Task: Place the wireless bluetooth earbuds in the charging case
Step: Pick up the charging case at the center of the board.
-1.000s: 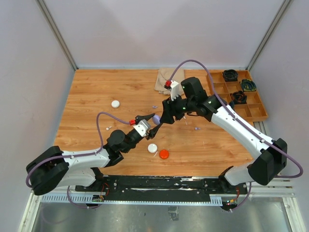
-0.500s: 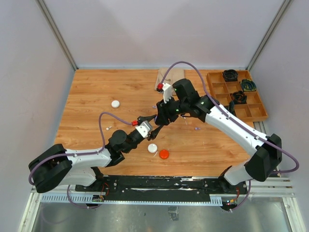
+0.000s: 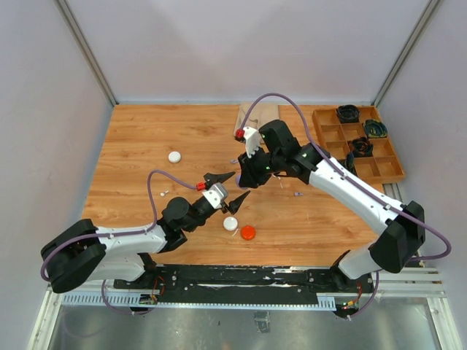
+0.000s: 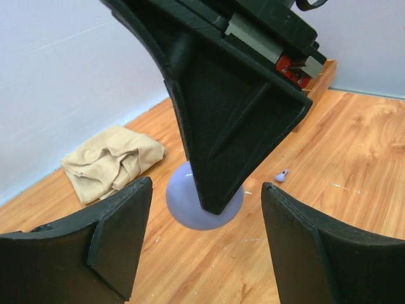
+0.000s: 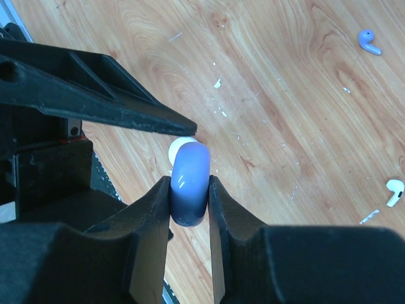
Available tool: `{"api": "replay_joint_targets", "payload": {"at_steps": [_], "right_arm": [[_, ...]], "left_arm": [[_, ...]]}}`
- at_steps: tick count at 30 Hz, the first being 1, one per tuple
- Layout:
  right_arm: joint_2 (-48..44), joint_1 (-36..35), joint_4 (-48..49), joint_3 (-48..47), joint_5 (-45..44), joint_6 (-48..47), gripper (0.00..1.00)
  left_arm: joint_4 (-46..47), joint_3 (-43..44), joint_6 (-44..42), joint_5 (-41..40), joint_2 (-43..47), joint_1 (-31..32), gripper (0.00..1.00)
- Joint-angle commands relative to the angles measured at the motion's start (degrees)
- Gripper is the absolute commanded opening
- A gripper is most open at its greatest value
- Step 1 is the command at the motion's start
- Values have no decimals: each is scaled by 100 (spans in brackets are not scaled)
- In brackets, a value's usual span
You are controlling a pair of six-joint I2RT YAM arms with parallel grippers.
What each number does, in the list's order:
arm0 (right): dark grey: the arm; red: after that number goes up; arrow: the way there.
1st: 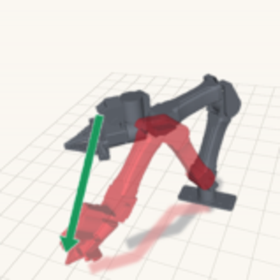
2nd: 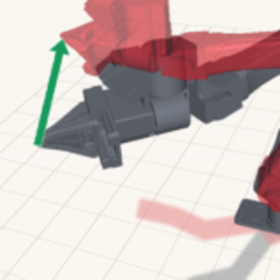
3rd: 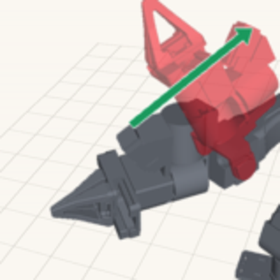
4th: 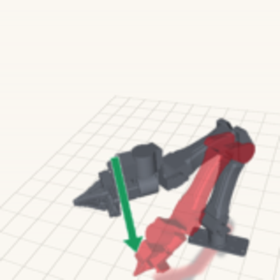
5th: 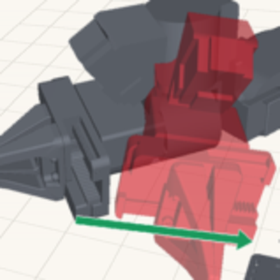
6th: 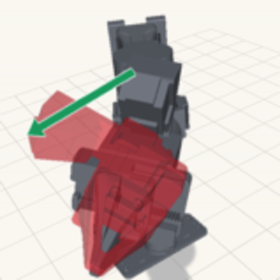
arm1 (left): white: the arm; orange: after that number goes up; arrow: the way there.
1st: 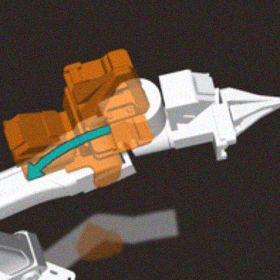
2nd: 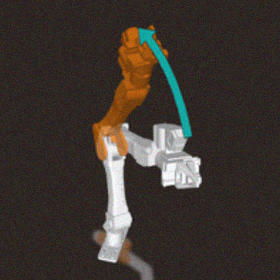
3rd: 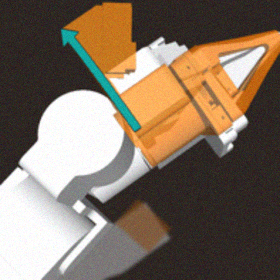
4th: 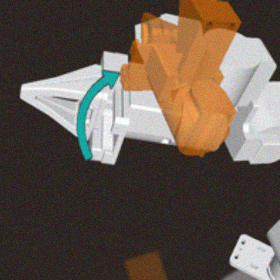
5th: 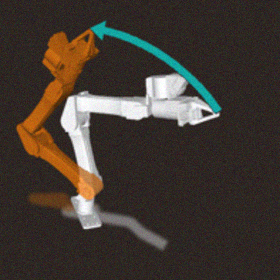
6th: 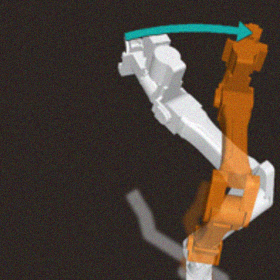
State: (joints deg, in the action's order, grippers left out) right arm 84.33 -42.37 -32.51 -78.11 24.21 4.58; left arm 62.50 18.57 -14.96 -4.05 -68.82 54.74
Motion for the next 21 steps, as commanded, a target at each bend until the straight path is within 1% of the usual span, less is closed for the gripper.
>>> {"api": "replay_joint_targets", "payload": {"at_steps": [1, 5, 9, 12, 14, 17, 19, 21], "right_arm": [[-257, -35, -158, -43, -119, -401, 9], [-414, 11, -159, 82, -17, -581, 5], [-594, 57, -159, 230, 50, -870, 4], [-733, 62, -154, 339, 211, -1198, 4], [-824, 62, -171, 396, 316, -1380, 4], [-980, 62, -191, 470, 414, -1685, 4], [-1059, 66, -189, 543, 489, -1871, 3], [-1099, 64, -217, 578, 667, -2027, 3]], "left_arm": [[-141, -123, 203, -170, 363, 54, 75], [-738, -147, 183, -114, 799, 49, 76], [-1325, -258, 135, 234, 1290, -14, 77], [-1686, -258, 380, 939, 1554, -337, 77], [-1732, -296, 594, 1509, 1623, -587, 76], [-1757, -287, 761, 2253, 1643, -872, 72], [-1784, -257, 847, 2557, 1622, -953, 71], [-1809, -202, 925, 2843, 1577, -1036, 65]]}}
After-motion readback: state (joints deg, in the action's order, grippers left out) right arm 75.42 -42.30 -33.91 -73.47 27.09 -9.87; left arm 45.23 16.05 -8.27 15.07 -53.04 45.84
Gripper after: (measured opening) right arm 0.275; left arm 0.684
